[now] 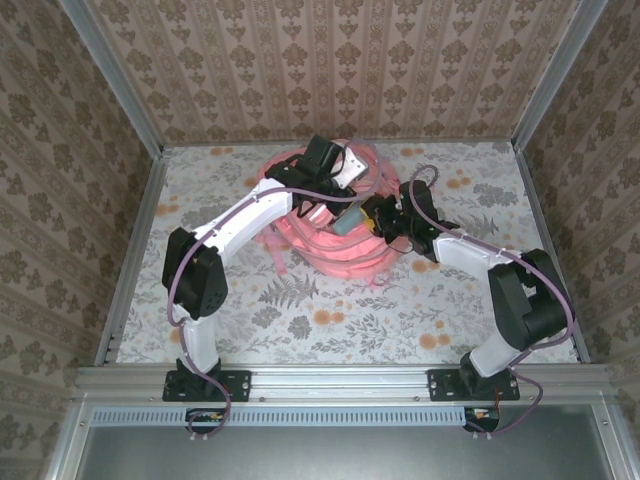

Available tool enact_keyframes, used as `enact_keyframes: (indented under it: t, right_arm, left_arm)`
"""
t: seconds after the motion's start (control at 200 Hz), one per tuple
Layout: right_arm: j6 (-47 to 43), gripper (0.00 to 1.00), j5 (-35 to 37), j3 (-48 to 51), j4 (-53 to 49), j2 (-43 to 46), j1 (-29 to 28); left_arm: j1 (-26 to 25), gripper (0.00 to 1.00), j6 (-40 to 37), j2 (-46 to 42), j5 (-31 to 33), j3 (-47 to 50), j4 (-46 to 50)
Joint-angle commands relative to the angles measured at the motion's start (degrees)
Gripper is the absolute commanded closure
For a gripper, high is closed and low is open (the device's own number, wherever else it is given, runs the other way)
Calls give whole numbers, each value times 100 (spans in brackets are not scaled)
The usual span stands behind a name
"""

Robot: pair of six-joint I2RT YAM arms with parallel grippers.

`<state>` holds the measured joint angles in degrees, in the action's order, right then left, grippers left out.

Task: Pack the student bag

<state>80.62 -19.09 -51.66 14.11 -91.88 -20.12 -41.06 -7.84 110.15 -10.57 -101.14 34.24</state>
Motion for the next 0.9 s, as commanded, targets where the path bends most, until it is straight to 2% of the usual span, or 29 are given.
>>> enact_keyframes:
  t: [0.0, 0.11, 0.205, 0.535, 0.63, 0.7, 0.755, 0.895]
  right_arm:
    - [22, 71, -159, -63, 738, -336, 3]
    - [210, 75, -264, -68, 1603, -560, -43]
    - [391, 77, -316, -159, 1955, -710, -133]
    - [536, 78, -180, 132, 3301, -803, -231]
    - [551, 79, -174, 146, 2990, -791, -183]
    - [460, 79, -149, 46, 1909, -729, -144]
    - [330, 79, -72, 50, 1436, -713, -138]
    - [437, 80, -301, 151, 1733, -925, -141]
  left_arm:
    - [-17, 100, 114, -496, -559, -9, -488]
    - [-18, 100, 167, -508, -715, 57, -530]
    - [-17, 100, 236, -508, -788, 95, -557]
    - [-14, 100, 354, -507, -710, 272, -595]
    - [10, 100, 511, -534, -729, 387, -635]
    - [70, 100, 643, -568, -835, 432, -653]
    - [111, 100, 729, -601, -942, 461, -675]
    - [164, 100, 808, -657, -1242, 548, -796]
